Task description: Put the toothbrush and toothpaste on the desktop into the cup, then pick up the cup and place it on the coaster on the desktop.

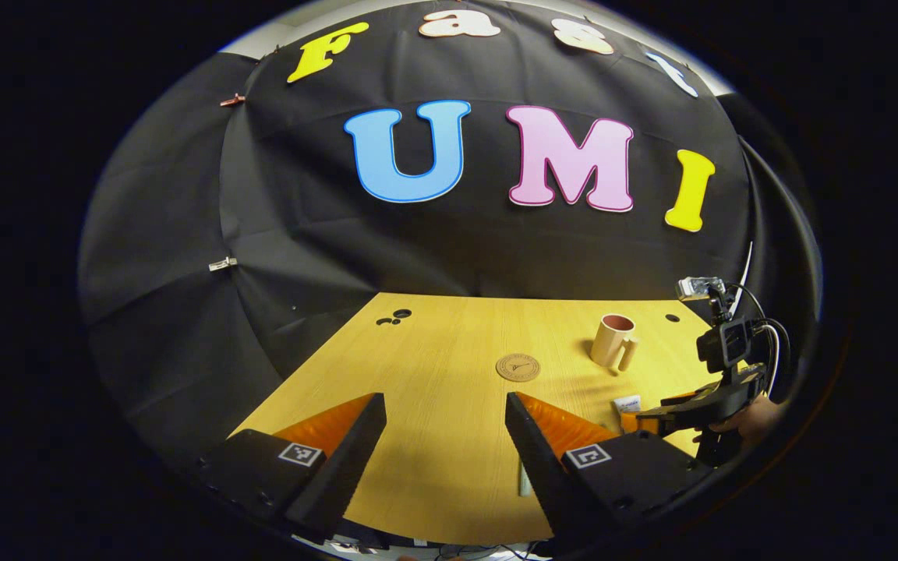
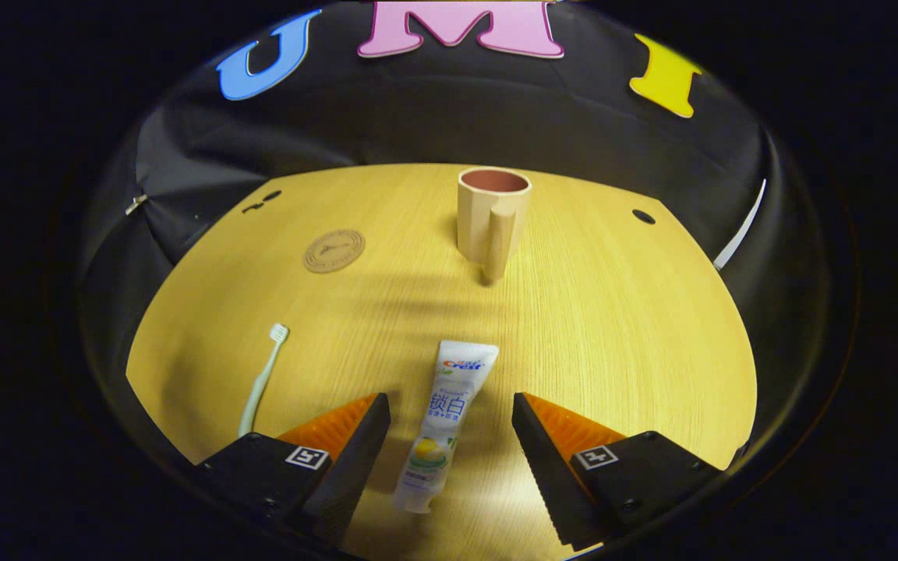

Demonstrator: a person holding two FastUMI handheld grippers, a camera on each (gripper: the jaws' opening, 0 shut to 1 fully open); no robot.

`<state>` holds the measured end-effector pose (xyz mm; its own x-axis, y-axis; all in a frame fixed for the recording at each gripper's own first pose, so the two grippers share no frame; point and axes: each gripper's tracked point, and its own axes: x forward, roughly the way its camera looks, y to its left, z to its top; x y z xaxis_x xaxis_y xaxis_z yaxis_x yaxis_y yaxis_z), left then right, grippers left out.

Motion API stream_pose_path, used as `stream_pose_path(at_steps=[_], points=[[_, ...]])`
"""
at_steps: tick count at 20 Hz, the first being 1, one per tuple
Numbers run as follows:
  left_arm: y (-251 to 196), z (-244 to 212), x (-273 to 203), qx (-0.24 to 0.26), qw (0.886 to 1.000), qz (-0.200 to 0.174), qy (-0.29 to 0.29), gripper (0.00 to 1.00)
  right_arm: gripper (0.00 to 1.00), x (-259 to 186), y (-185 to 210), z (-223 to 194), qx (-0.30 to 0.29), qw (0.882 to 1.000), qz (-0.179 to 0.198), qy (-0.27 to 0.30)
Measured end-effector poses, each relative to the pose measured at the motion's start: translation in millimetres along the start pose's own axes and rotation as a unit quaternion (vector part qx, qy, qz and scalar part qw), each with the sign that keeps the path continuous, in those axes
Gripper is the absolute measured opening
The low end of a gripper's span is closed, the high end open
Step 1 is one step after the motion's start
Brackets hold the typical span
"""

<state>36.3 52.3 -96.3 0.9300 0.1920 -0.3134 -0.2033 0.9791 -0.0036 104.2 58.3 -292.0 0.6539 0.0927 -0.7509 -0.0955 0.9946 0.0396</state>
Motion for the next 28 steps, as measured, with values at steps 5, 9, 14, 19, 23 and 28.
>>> stream_pose_path(at_steps=[5,9,14,19,23,28], points=[[-19,-4,6,0.002,1.000,-0.009,0.018,0.98,0.98,21,3,-19,-0.004,0.999,0.001,0.046],[-24,-6,8,0.012,1.000,-0.012,0.020,0.98,0.96,25,5,-19,0.008,0.999,0.003,0.053],[-32,-14,7,0.019,0.999,-0.020,0.027,0.97,0.59,24,6,-22,0.005,0.998,0.007,0.067],[-41,-34,13,0.011,0.998,-0.030,0.056,0.96,0.33,21,5,-24,-0.010,0.995,0.025,0.098],[-51,-66,33,0.001,0.994,-0.049,0.100,0.96,0.19,21,7,-24,-0.008,0.994,0.055,0.089],[-59,-102,68,0.024,0.986,-0.067,0.154,0.93,0.25,9,-9,-31,0.018,0.994,0.066,0.090]])
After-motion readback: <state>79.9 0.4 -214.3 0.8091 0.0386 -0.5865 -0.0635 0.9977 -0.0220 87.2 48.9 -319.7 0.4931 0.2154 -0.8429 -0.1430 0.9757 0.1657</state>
